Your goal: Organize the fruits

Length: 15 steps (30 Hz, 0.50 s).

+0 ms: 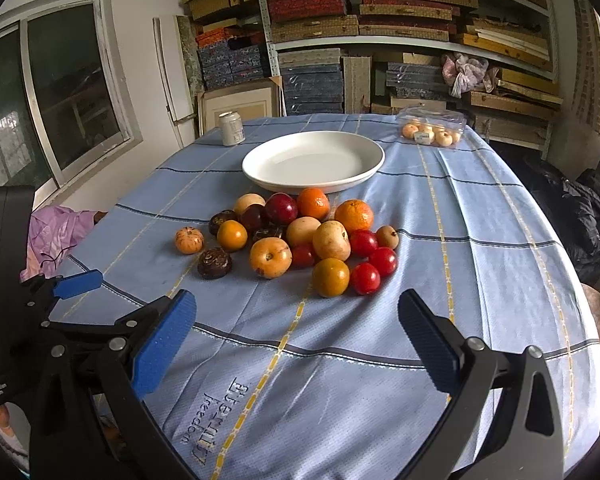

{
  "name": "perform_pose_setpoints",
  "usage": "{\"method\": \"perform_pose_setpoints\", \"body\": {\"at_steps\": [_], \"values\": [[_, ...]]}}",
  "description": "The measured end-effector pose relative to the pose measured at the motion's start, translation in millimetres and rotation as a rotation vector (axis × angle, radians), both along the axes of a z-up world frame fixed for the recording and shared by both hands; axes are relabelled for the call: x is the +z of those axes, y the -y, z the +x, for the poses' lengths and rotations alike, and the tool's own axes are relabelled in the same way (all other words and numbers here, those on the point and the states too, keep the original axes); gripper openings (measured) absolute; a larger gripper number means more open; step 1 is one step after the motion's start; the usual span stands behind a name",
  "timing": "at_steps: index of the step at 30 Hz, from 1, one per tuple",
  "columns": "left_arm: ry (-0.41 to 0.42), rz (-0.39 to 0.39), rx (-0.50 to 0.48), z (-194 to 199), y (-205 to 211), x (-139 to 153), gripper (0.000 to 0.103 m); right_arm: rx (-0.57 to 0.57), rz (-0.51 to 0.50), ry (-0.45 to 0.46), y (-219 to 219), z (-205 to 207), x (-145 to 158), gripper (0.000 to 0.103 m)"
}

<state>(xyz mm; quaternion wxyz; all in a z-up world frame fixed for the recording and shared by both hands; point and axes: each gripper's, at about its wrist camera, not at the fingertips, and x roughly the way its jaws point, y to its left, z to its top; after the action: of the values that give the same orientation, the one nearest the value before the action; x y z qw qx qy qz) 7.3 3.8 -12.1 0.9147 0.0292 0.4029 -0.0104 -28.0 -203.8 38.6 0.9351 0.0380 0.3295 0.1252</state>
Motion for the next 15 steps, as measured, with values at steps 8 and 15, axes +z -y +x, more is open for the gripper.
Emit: {"method": "perform_pose_setpoints", "body": {"at_steps": [8,15], "values": [[-0.007,-0.001,0.003,1.1,-2.0,-1.6,0.1,0.001,-0.002,-0.001,0.5,0.4,-0.6,0.099],[-0.014,-0.003,0.007,2.1,-4.0,-2.9,0.1,-0.003,-0.007,-0.009,5.3,2.9,-4.8,0.099]]}}
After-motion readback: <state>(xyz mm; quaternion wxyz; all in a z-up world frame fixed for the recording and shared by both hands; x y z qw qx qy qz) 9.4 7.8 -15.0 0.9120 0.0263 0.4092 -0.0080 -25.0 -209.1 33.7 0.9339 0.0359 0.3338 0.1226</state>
